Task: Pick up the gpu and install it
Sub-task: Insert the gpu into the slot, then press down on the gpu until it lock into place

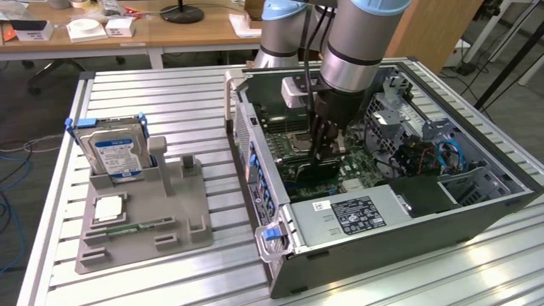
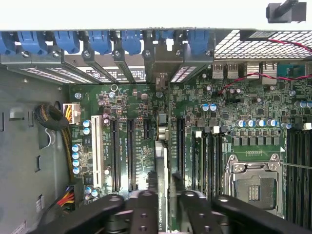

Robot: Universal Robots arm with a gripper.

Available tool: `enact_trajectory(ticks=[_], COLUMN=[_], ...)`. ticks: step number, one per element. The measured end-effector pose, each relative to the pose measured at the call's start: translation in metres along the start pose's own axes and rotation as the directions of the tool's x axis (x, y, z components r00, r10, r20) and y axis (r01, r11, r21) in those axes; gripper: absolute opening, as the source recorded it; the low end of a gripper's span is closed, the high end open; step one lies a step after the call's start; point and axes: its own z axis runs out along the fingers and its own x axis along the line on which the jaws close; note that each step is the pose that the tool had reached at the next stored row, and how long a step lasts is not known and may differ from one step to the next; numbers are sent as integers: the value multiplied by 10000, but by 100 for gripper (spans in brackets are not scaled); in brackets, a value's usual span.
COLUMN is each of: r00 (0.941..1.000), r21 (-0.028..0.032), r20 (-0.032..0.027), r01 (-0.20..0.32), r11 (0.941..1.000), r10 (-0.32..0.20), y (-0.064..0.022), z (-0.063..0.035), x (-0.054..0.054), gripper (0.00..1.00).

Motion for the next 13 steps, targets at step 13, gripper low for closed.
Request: enact_trajectory(ticks=[13], r00=[10000], r21=[1], r20=[0], r01=[0], r11=[10000], r10=[0], y=[0], z=[0], x=[0], gripper=[11])
